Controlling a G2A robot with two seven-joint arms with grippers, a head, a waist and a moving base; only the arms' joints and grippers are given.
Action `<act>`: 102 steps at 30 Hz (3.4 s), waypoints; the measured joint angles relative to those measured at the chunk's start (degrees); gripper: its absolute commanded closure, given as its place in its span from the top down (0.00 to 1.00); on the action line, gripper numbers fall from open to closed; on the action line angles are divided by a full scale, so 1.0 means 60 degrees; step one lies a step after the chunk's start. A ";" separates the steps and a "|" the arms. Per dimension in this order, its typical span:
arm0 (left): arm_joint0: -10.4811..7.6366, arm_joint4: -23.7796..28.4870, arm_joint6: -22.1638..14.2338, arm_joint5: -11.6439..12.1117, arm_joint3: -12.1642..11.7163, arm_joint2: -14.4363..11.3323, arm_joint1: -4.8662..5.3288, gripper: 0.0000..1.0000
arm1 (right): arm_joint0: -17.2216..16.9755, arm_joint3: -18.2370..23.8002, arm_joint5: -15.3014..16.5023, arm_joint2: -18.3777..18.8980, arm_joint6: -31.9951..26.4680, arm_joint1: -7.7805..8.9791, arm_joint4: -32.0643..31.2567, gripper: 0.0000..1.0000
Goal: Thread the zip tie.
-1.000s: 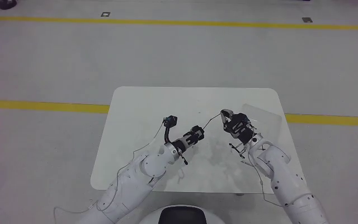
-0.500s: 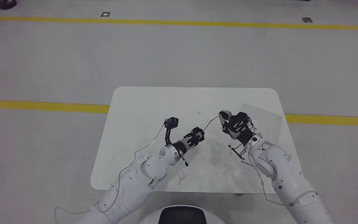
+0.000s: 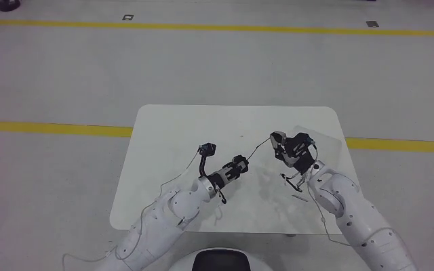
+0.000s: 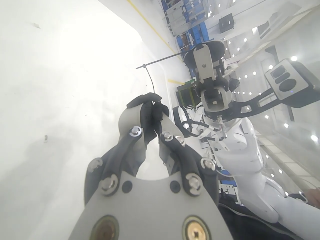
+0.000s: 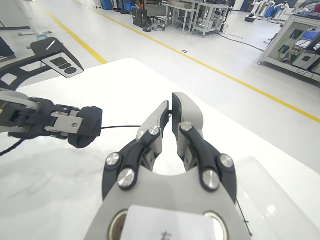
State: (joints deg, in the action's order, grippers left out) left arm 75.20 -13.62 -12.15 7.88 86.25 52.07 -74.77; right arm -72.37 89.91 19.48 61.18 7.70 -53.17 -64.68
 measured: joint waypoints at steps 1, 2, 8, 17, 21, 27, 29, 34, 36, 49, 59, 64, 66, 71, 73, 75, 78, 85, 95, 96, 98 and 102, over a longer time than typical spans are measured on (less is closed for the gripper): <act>-0.0010 -0.0013 -0.0013 -0.0003 0.0001 -0.0012 0.0000 0.00 | 0.0010 0.0000 0.0000 -0.0037 0.0031 0.0038 0.0019 0.00; -0.0027 -0.0023 -0.0019 -0.0018 0.0001 -0.0029 -0.0002 0.00 | 0.0022 0.0001 0.0000 -0.0082 0.0063 0.0077 0.0038 0.00; -0.0080 -0.0150 0.0052 -0.0168 0.0070 -0.0188 -0.0029 0.00 | 0.0151 -0.0102 0.0000 -0.0342 0.0213 0.0337 0.0104 0.00; -0.0128 -0.0351 0.0280 -0.0408 0.0133 -0.0428 -0.0081 0.00 | 0.0361 -0.0130 0.0000 -0.0666 0.0364 0.0691 0.0391 0.00; -0.0124 -0.0476 0.0346 -0.0412 0.0170 -0.0537 -0.0096 0.00 | 0.0441 -0.0162 0.0000 -0.0769 0.0501 0.0880 0.0452 0.00; -0.0090 -0.0535 0.0332 -0.0238 0.0192 -0.0575 -0.0086 0.00 | 0.0365 -0.0133 0.0000 -0.0714 0.0634 0.0935 0.0342 0.00; -0.0080 -0.0561 0.0353 -0.0227 0.0194 -0.0579 -0.0084 0.00 | 0.0331 -0.0112 0.0000 -0.0701 0.0694 0.0955 0.0357 0.00; -0.0100 -0.0554 0.0371 -0.0446 0.0194 -0.0622 -0.0100 0.00 | 0.0270 -0.0075 0.0000 -0.0693 0.0788 0.1028 0.0440 0.00; -0.0102 -0.0552 0.0368 -0.0450 0.0193 -0.0623 -0.0101 0.00 | 0.0257 -0.0060 0.0000 -0.0710 0.0813 0.1052 0.0446 0.00; -0.0065 -0.0658 0.0482 -0.0391 0.0207 -0.0616 -0.0091 0.00 | 0.0247 0.0134 0.0000 -0.0939 0.0932 0.1201 0.0522 0.00; -0.0008 -0.0990 0.0446 -0.0131 0.0278 -0.0620 -0.0045 0.00 | 0.0385 0.0222 0.0000 -0.1102 0.0929 0.1448 0.0772 0.00; 0.0000 -0.1063 0.0336 -0.0036 0.0338 -0.0631 -0.0025 0.00 | 0.0426 0.0248 0.0000 -0.1120 0.1105 0.1565 0.0897 0.00; 0.0017 -0.1098 0.0363 0.0017 0.0365 -0.0634 -0.0019 0.00 | 0.0445 0.0274 0.0000 -0.1150 0.1053 0.1622 0.0788 0.00; 0.0057 -0.1040 0.0398 0.0239 0.0444 -0.0596 -0.0001 0.00 | 0.0568 0.0247 0.0000 -0.1255 0.0864 0.1643 0.0869 0.00; 0.0100 -0.0975 0.0426 0.0402 0.0480 -0.0547 0.0014 0.00 | 0.0640 0.0195 0.0000 -0.1310 0.0813 0.1637 0.0912 0.00; 0.0162 -0.0930 0.0496 0.0518 0.0516 -0.0498 0.0030 0.00 | 0.0694 0.0146 0.0000 -0.1359 0.0822 0.1635 0.0943 0.00; 0.0218 -0.0910 0.0563 0.0579 0.0549 -0.0470 0.0043 0.00 | 0.0752 0.0097 0.0000 -0.1441 0.0838 0.1646 0.0918 0.00; 0.0161 -0.0891 0.0602 0.0279 0.0549 -0.0517 0.0022 0.00 | 0.0845 0.0069 0.0000 -0.1611 0.0964 0.1639 0.0813 0.00; 0.0160 -0.0879 0.0604 0.0274 0.0547 -0.0516 0.0021 0.00 | 0.0585 0.0142 0.0000 -0.1513 0.1950 0.1861 0.0761 0.00; 0.0160 -0.0879 0.0604 0.0274 0.0547 -0.0516 0.0021 0.00 | 0.0569 0.0150 0.0000 -0.1525 0.1983 0.1896 0.0734 0.00; 0.0160 -0.0879 0.0604 0.0274 0.0547 -0.0516 0.0021 0.00 | 0.0577 0.0161 0.0000 -0.1568 0.1933 0.1931 0.0692 0.00; 0.0160 -0.0879 0.0603 0.0274 0.0547 -0.0516 0.0021 0.00 | 0.0878 0.0140 0.0000 -0.1803 0.1016 0.1883 0.0862 0.00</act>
State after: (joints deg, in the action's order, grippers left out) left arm 76.16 -18.90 -8.53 9.53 89.54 48.97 -74.65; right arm -67.10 90.75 19.48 50.36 13.80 -41.87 -59.51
